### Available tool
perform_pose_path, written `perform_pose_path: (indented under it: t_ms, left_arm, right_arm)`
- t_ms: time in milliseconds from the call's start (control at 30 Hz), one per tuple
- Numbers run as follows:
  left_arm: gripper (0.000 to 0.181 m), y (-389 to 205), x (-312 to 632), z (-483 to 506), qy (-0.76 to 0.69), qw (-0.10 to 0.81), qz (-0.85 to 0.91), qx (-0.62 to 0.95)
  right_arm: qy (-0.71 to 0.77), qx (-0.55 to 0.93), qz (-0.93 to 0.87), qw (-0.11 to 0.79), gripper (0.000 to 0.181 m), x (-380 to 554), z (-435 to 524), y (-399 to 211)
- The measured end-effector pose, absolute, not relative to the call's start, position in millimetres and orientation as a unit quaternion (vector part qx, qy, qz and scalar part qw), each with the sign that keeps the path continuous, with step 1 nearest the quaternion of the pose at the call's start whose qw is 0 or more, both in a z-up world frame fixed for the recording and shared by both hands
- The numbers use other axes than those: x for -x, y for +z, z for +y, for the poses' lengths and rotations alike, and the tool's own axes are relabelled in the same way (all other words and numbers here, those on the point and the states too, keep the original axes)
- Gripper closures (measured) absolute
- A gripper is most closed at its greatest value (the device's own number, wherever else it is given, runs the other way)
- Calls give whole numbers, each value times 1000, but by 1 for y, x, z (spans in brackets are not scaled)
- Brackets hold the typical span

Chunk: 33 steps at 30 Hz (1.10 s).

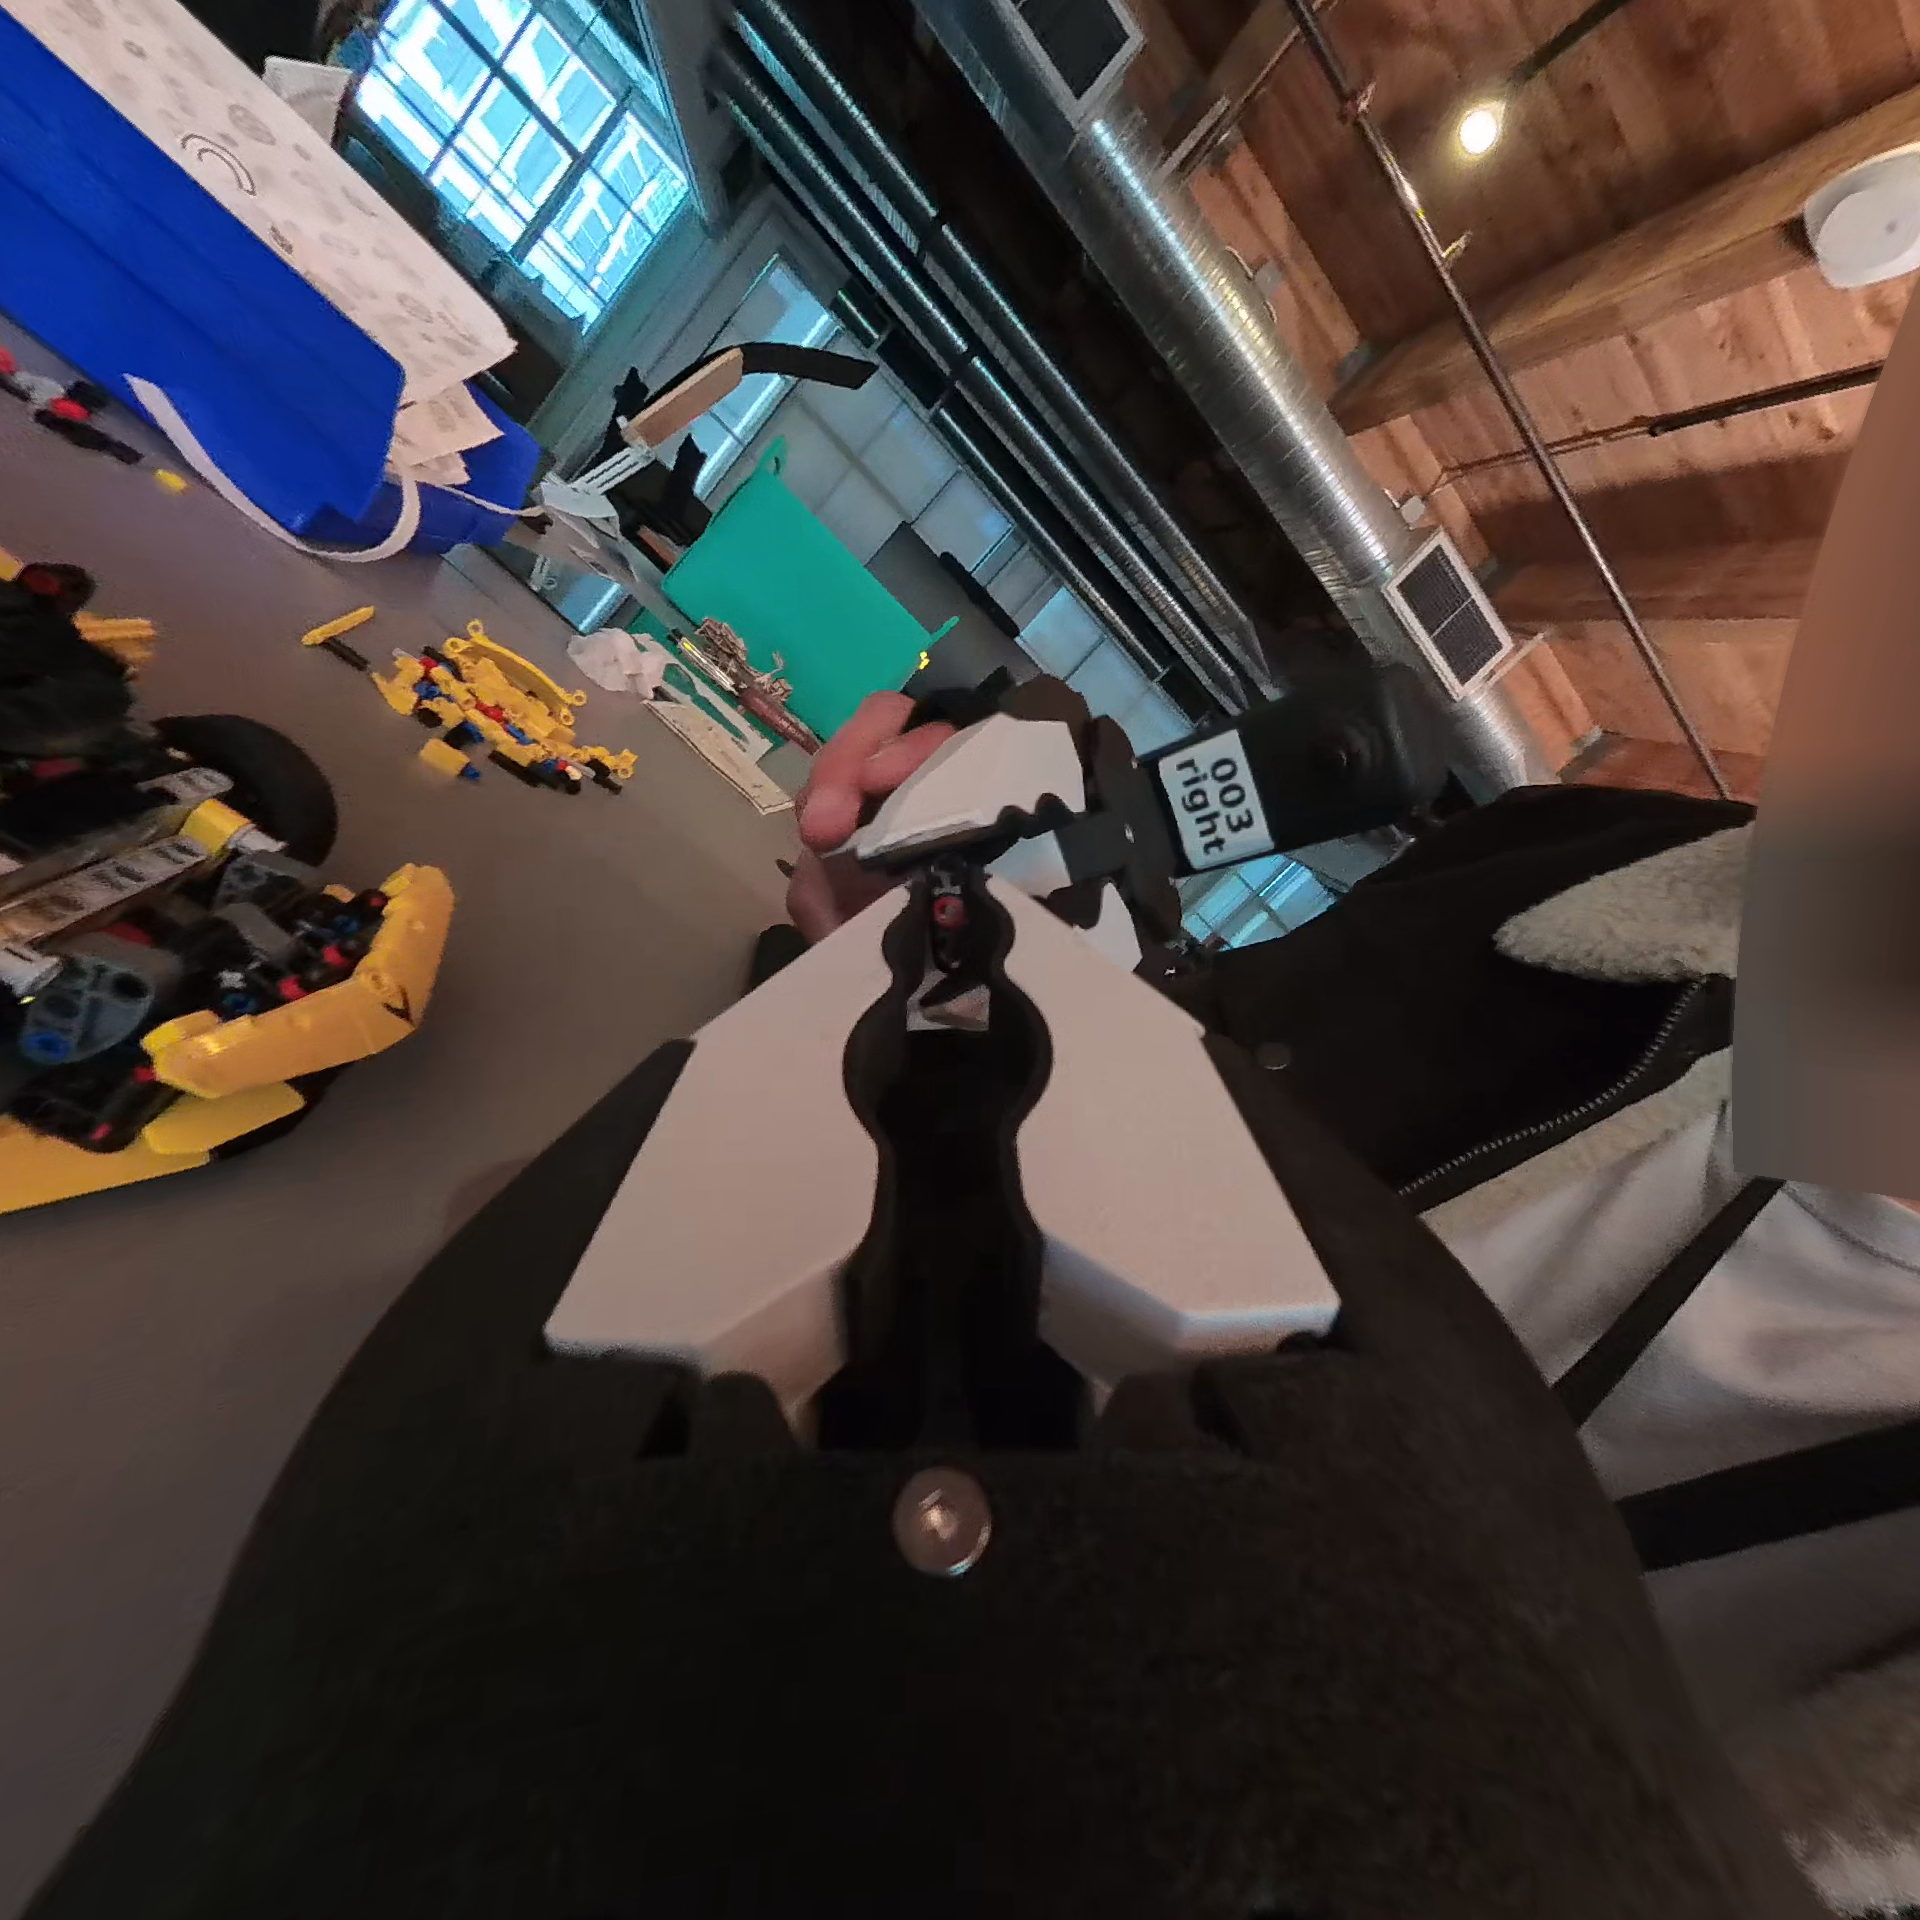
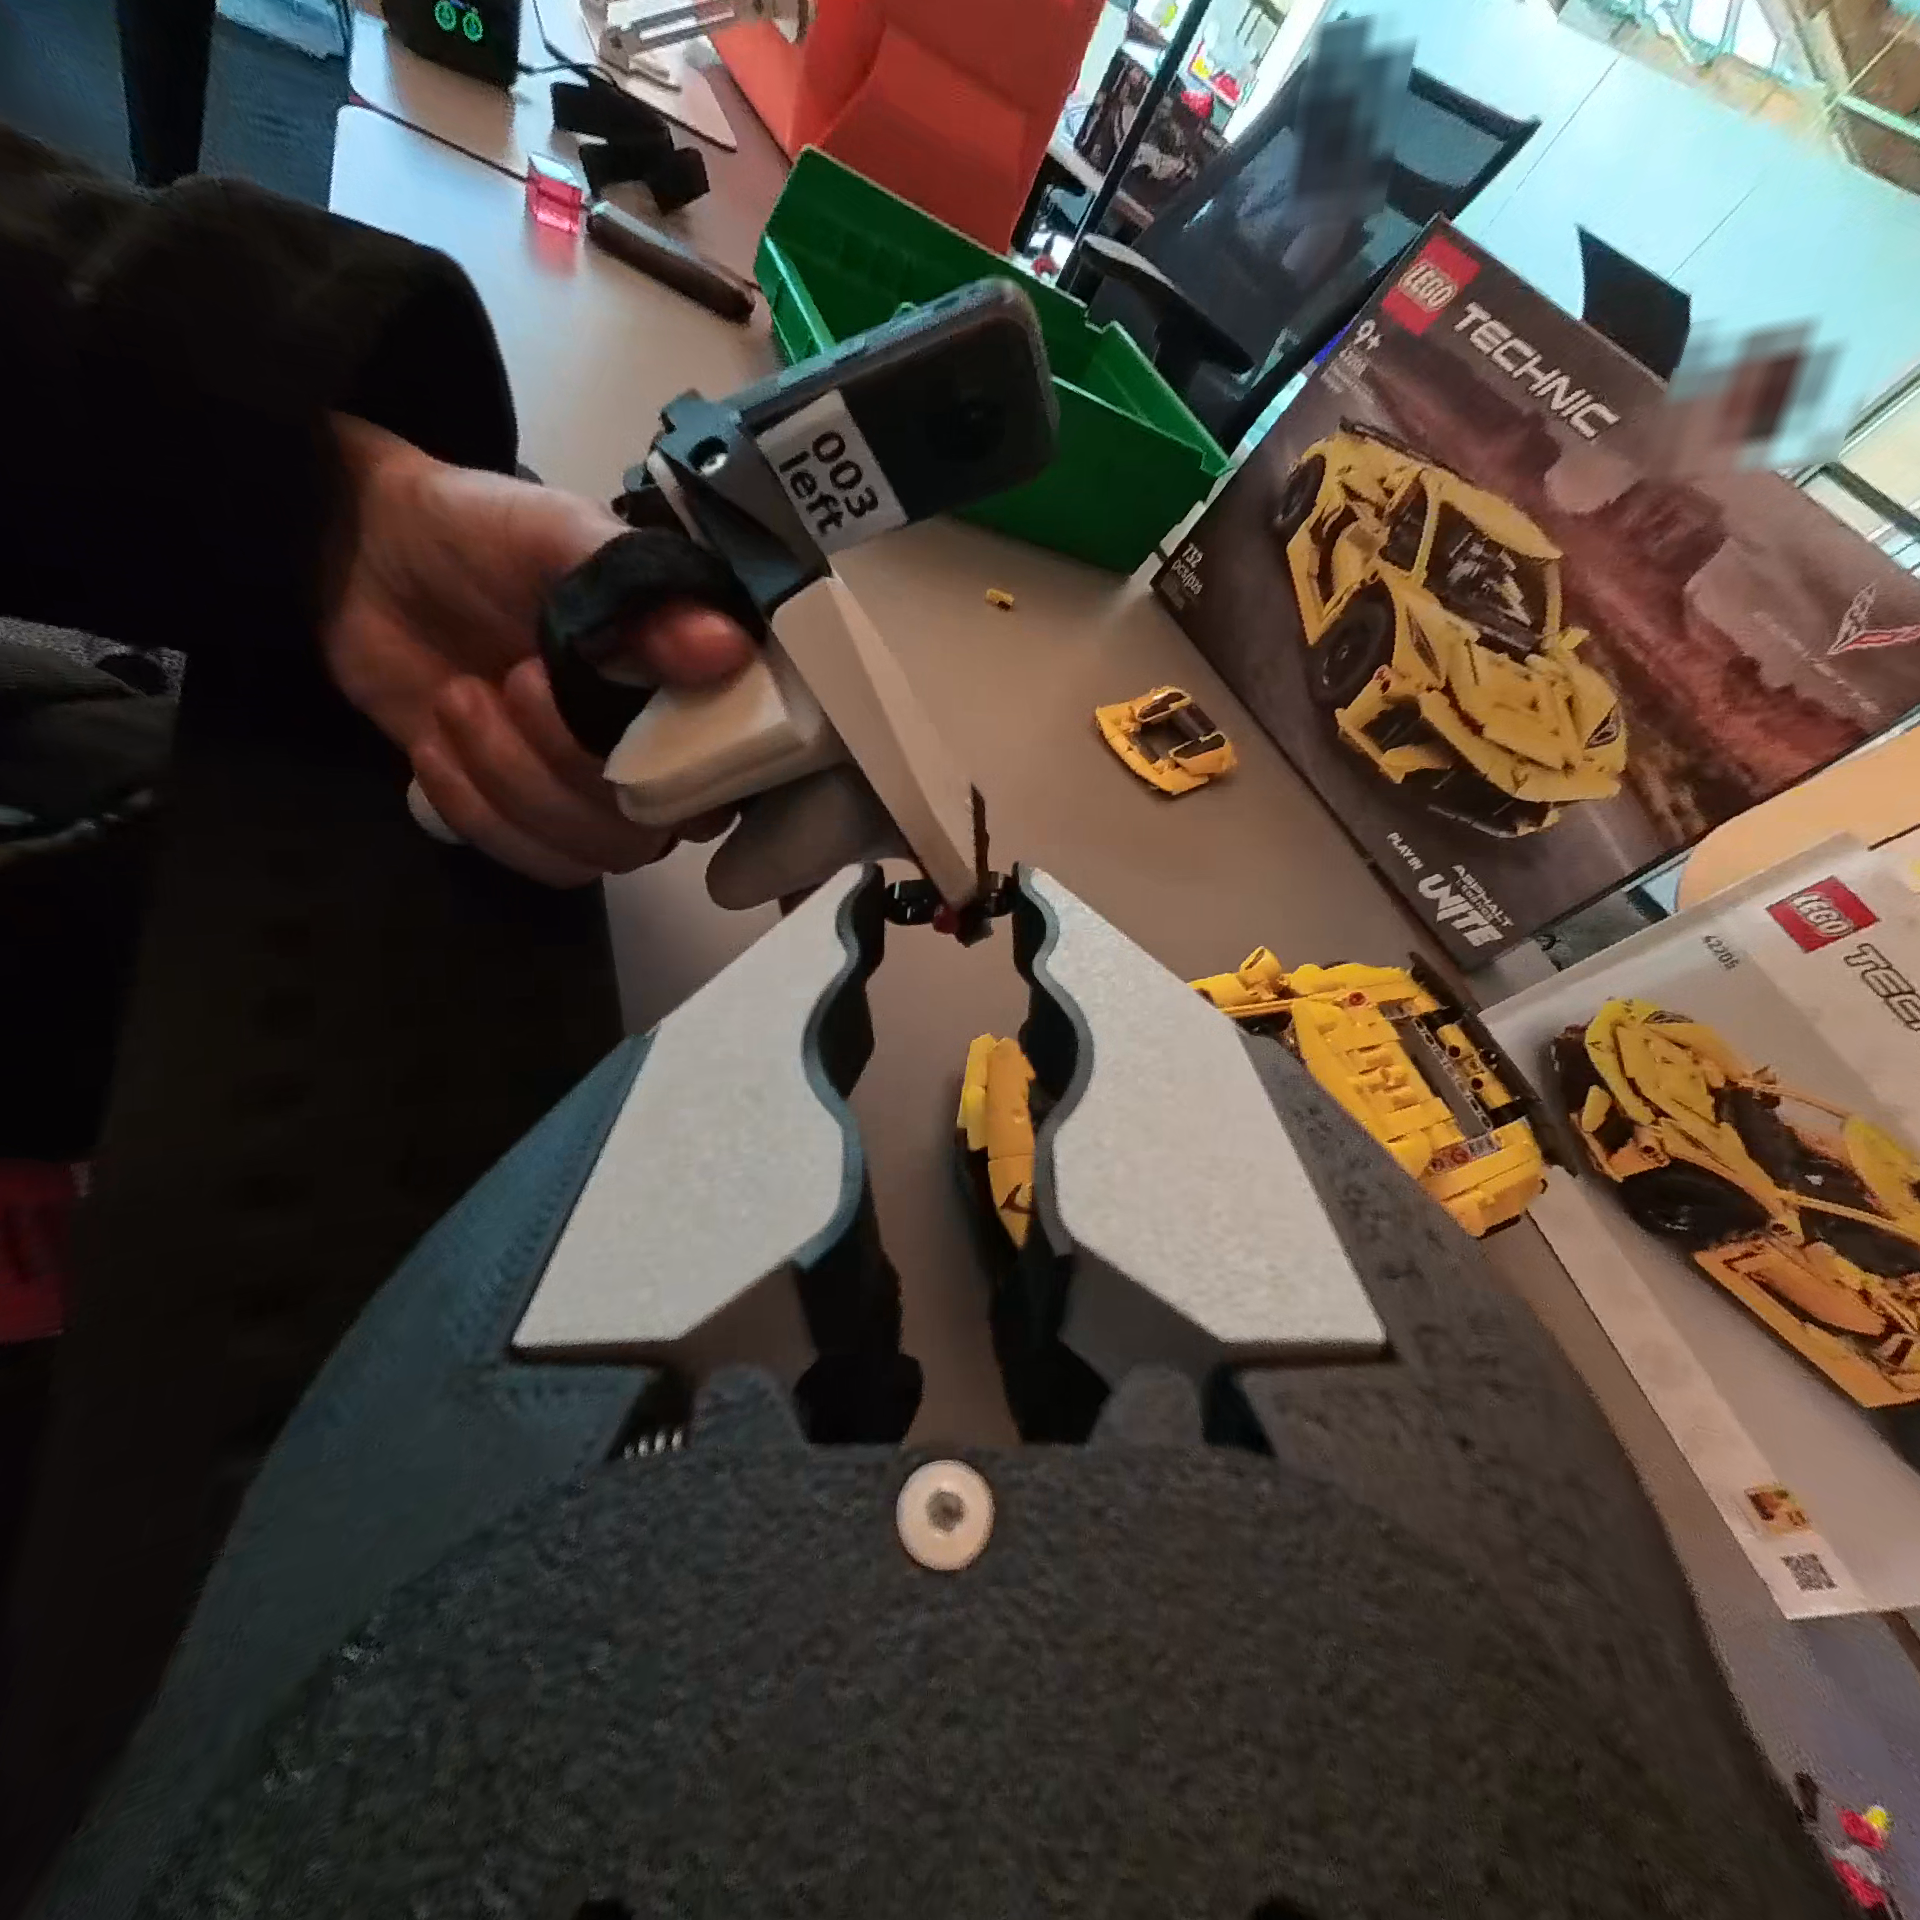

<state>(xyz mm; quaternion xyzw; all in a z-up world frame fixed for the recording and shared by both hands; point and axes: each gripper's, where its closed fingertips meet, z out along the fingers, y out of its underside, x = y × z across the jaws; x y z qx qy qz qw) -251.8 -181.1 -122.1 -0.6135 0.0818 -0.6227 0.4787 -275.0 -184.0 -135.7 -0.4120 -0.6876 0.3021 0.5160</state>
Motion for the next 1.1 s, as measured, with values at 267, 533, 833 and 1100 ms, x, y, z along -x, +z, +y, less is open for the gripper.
perform_pose_path:
  t_ms: [267,533,833,1100]
  left_arm:
    - [175,-122,258,-180,-620,482,78,614]
    - [178,-124,249,-184,-613,476,102,623]
    - [165,-133,265,-165,-525,533,72,659]
    - [146,-157,262,-151,-280,553,121,775]
  right_arm:
    - [331,409,-687,501,158,266,-179,-135]
    - [330,405,-693,498,158,265,-182,-137]
    - [236,432,-707,508,158,270,-165,-155]
    - [45,420,-720,550,158,276,-154,-161]
